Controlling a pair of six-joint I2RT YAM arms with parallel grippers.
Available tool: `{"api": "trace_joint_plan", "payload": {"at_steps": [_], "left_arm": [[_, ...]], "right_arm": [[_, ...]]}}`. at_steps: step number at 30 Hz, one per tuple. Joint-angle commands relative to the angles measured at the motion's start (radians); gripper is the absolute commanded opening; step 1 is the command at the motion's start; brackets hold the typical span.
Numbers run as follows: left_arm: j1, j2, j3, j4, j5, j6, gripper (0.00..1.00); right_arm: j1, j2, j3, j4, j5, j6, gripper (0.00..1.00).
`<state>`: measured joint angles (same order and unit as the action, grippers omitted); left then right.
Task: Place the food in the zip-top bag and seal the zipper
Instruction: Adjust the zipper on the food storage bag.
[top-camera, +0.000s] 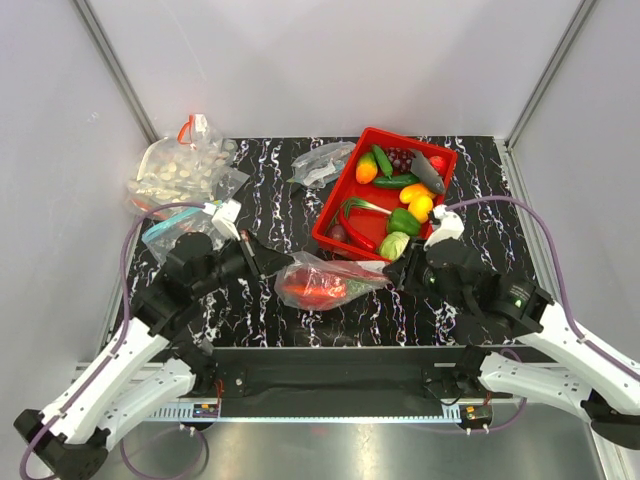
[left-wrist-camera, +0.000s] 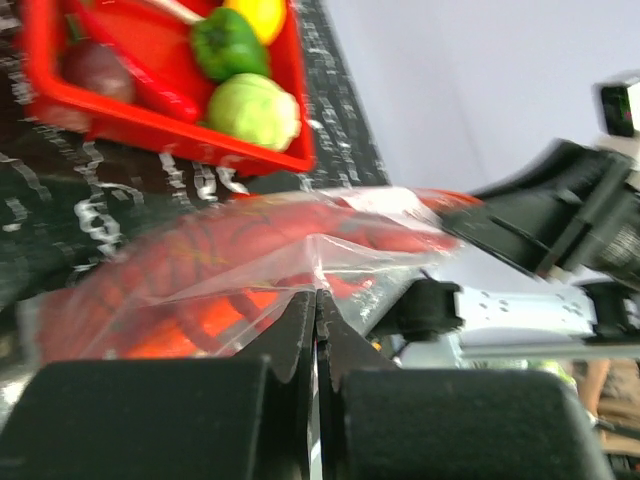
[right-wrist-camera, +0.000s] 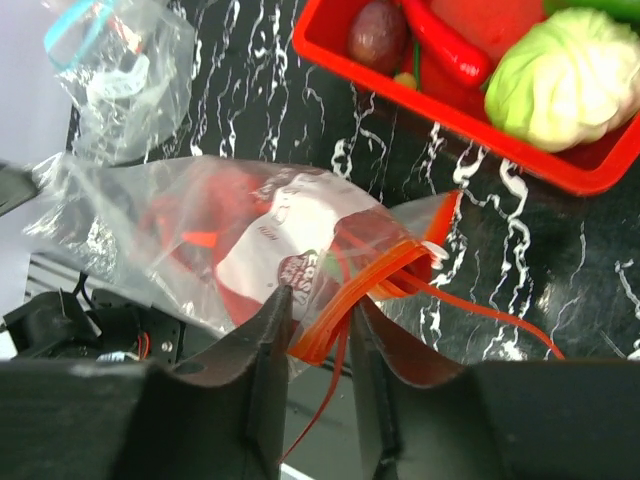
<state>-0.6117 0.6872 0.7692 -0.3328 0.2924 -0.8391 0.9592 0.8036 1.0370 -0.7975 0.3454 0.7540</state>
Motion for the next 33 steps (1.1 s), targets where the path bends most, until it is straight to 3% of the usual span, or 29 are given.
{"api": "trace_joint_plan", "payload": {"at_steps": [1, 3, 8, 11, 14, 16, 21, 26, 30, 33], "left_arm": [[0.068, 0.046, -0.042, 0.063, 0.115, 0.026, 0.00], [0.122, 0.070, -0.067, 0.089, 0.149, 0.034, 0.00], [0.193, 0.130, -0.088, 0.120, 0.221, 0.070, 0.00], [0.211, 0.169, -0.087, 0.143, 0.255, 0.081, 0.00], [0.222, 0.187, -0.076, 0.138, 0.254, 0.110, 0.00], [0.227, 0.193, -0.064, 0.117, 0.243, 0.127, 0.00], [0.256, 0.199, -0.041, 0.078, 0.231, 0.169, 0.00], [0.268, 0.218, -0.008, 0.049, 0.199, 0.221, 0.00], [0.273, 0.245, 0.002, 0.044, 0.197, 0.242, 0.00], [0.280, 0.261, 0.018, 0.038, 0.186, 0.258, 0.00]], "right_arm": [[0.000, 0.016, 0.034, 0.011, -0.045, -0.010, 0.33], [0.000, 0.022, 0.034, 0.000, -0.052, -0.007, 0.34], [0.000, 0.043, 0.038, -0.032, -0.046, -0.015, 0.47], [0.000, 0.039, 0.017, -0.011, -0.039, -0.019, 0.48], [0.000, 0.037, 0.005, 0.001, -0.048, -0.034, 0.60], [0.000, 0.040, 0.012, -0.008, -0.036, -0.056, 0.62], [0.000, 0.011, 0.027, 0.020, -0.066, -0.240, 0.63], [0.000, -0.004, 0.060, -0.009, -0.028, -0.386, 0.74], [-0.002, -0.014, 0.066, 0.000, -0.036, -0.433, 0.70], [-0.002, -0.014, 0.067, 0.011, -0.048, -0.467, 0.56]]}}
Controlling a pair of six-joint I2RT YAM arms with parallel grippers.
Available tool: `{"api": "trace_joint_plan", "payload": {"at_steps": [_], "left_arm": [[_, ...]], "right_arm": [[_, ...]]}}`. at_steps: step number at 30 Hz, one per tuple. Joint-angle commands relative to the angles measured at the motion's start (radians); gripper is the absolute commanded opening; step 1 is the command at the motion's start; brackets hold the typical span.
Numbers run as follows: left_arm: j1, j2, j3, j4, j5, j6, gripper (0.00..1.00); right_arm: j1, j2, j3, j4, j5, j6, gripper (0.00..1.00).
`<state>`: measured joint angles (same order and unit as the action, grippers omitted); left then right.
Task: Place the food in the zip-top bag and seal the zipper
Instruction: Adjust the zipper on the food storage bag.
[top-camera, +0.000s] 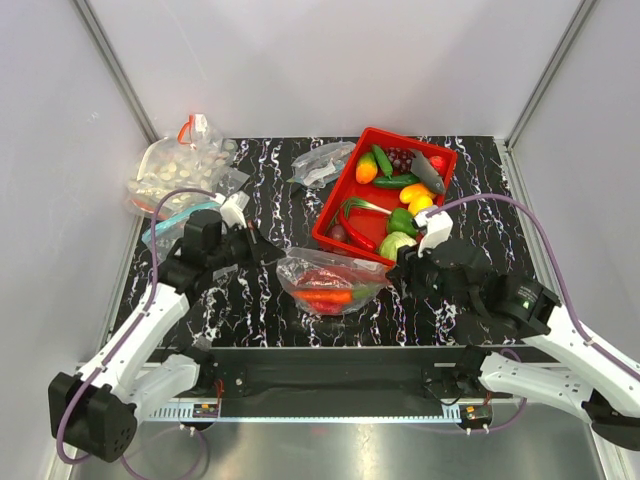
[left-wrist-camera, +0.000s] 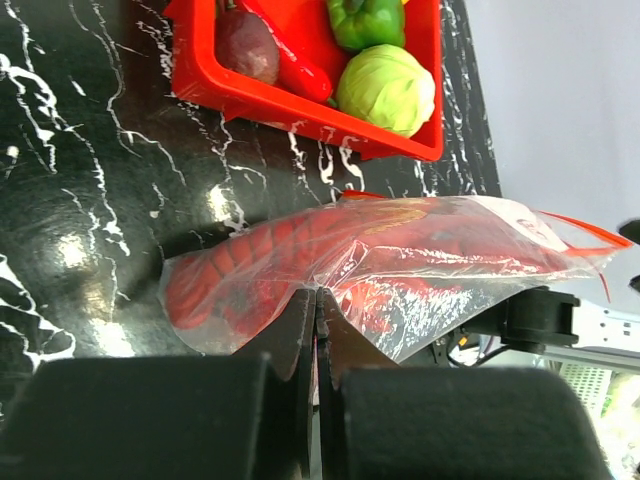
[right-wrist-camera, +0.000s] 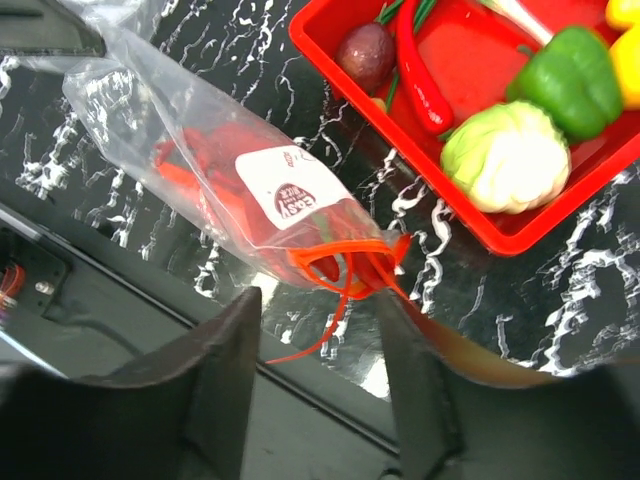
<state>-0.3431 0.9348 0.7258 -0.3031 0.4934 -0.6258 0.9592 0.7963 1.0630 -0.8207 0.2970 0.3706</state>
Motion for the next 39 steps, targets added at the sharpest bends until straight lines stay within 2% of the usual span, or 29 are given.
{"api": "trace_joint_plan", "payload": {"at_steps": [1, 2, 3, 7, 10, 14, 19, 22, 23, 26, 27, 33, 39], "left_arm": [[0.015, 0.015, 0.066, 0.004, -0.018, 0.049, 0.00], [0.021, 0.018, 0.070, 0.001, -0.019, 0.054, 0.00], [0.023, 0.024, 0.078, -0.001, -0.019, 0.055, 0.00], [0.030, 0.038, 0.102, -0.019, -0.041, 0.074, 0.00], [0.035, 0.047, 0.118, -0.030, -0.045, 0.081, 0.00], [0.038, 0.065, 0.133, -0.045, -0.050, 0.093, 0.00], [0.044, 0.071, 0.133, -0.042, -0.042, 0.092, 0.00], [0.047, 0.071, 0.135, -0.044, -0.041, 0.095, 0.00], [0.049, 0.073, 0.139, -0.048, -0.039, 0.100, 0.00], [0.053, 0.070, 0.149, -0.056, -0.041, 0.101, 0.00], [0.053, 0.068, 0.153, -0.057, -0.041, 0.104, 0.00], [0.055, 0.073, 0.176, -0.076, -0.027, 0.110, 0.00], [0.053, 0.068, 0.267, -0.155, 0.030, 0.121, 0.00]], "right_arm": [[-0.002, -0.006, 0.040, 0.038, -0.007, -0.094, 0.54], [0.000, -0.003, 0.038, 0.044, -0.039, -0.122, 0.53], [-0.002, 0.000, 0.035, 0.051, -0.076, -0.143, 0.58], [-0.002, 0.027, 0.023, 0.112, -0.165, -0.226, 0.82], [-0.004, 0.061, 0.022, 0.129, -0.148, -0.291, 0.87], [-0.014, 0.096, 0.003, 0.172, -0.222, -0.352, 0.88], [-0.046, 0.138, 0.005, 0.186, -0.268, -0.345, 0.75], [-0.053, 0.135, 0.003, 0.190, -0.282, -0.351, 0.49], [-0.051, 0.133, 0.006, 0.190, -0.286, -0.348, 0.28], [-0.056, 0.129, 0.021, 0.173, -0.324, -0.340, 0.04], [-0.053, 0.129, 0.028, 0.161, -0.329, -0.334, 0.00], [-0.054, 0.119, 0.077, 0.141, -0.358, -0.282, 0.00], [-0.054, 0.164, 0.281, 0.052, -0.389, -0.211, 0.00]]}}
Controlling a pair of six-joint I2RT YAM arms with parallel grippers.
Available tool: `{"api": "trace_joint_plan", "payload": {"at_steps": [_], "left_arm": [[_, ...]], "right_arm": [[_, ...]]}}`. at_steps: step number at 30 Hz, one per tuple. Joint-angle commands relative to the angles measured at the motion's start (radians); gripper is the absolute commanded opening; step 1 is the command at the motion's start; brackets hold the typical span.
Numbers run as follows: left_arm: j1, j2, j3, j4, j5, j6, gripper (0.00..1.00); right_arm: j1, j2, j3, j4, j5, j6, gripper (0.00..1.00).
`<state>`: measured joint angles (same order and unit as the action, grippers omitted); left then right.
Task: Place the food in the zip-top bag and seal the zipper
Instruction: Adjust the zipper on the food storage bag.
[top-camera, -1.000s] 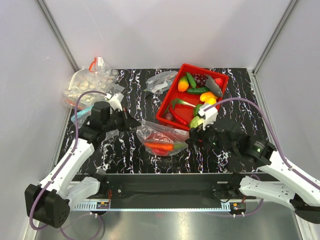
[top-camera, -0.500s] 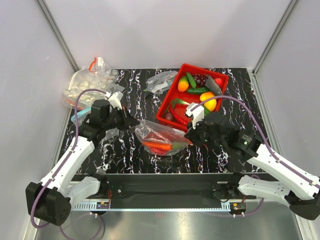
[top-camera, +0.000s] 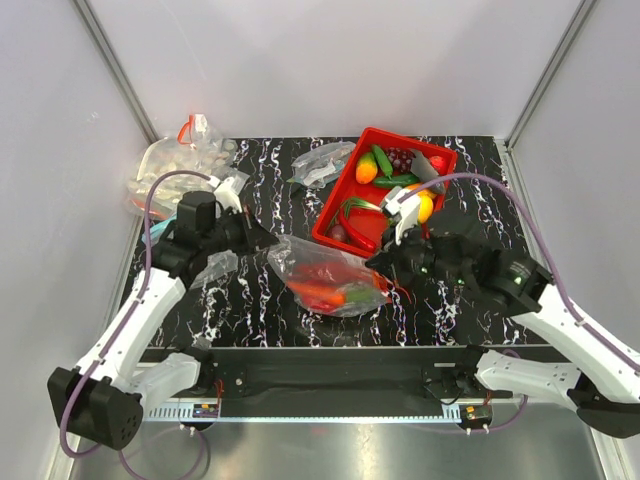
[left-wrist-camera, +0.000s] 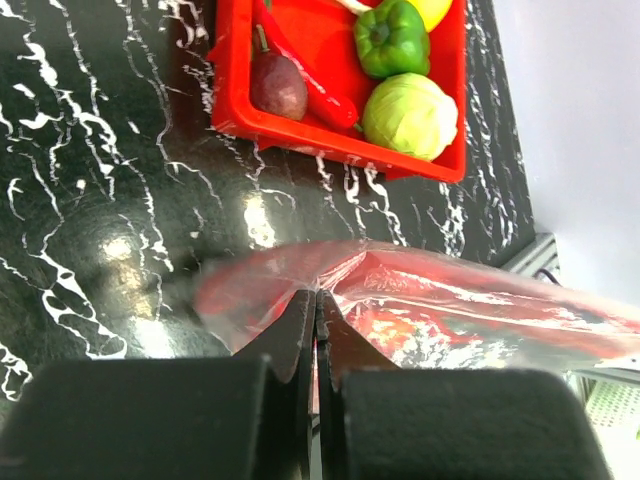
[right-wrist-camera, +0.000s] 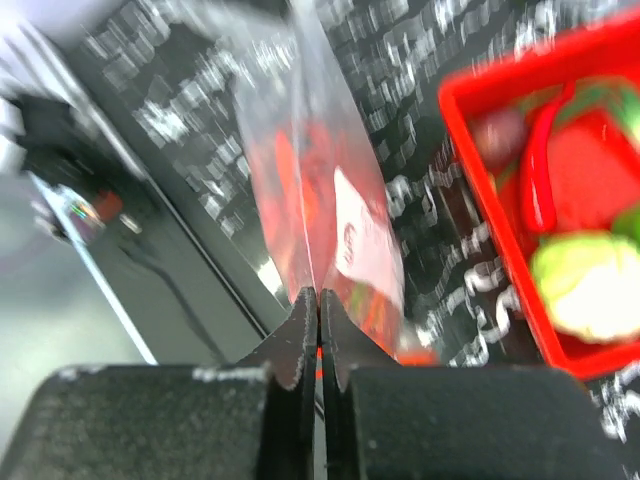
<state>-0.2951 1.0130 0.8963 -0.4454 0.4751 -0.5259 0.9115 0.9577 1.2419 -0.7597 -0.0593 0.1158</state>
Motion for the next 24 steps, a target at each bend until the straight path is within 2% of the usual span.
{"api": "trace_joint_plan", "payload": {"at_steps": [1, 7, 11, 16, 20, 21, 23, 24], "left_arm": [[0.005, -0.030, 0.137, -0.038, 0.059, 0.017, 0.00], [0.004, -0.082, 0.279, -0.142, 0.062, 0.033, 0.00], [0.005, -0.057, 0.216, -0.115, 0.071, 0.033, 0.00], [0.004, 0.001, 0.127, -0.050, 0.077, 0.026, 0.02], [0.004, 0.018, 0.139, -0.070, 0.066, 0.050, 0.22], [0.004, 0.016, 0.141, -0.075, 0.069, 0.055, 0.38], [-0.001, -0.005, 0.142, -0.082, 0.073, 0.078, 0.57], [-0.013, -0.026, 0.145, -0.085, 0.066, 0.093, 0.73]], "right_arm": [[-0.006, 0.015, 0.113, -0.021, -0.019, 0.050, 0.00], [-0.006, 0.026, -0.042, 0.036, 0.001, 0.097, 0.00], [-0.005, -0.011, -0.030, 0.094, -0.072, 0.139, 0.00], [-0.003, 0.007, 0.057, 0.082, -0.166, 0.176, 0.00], [-0.005, 0.015, 0.042, 0.137, -0.172, 0.219, 0.00], [-0.005, 0.021, 0.041, 0.138, -0.166, 0.247, 0.00], [-0.003, 0.038, 0.041, 0.137, -0.113, 0.286, 0.00], [-0.003, 0.045, 0.037, 0.135, -0.079, 0.316, 0.00]]}}
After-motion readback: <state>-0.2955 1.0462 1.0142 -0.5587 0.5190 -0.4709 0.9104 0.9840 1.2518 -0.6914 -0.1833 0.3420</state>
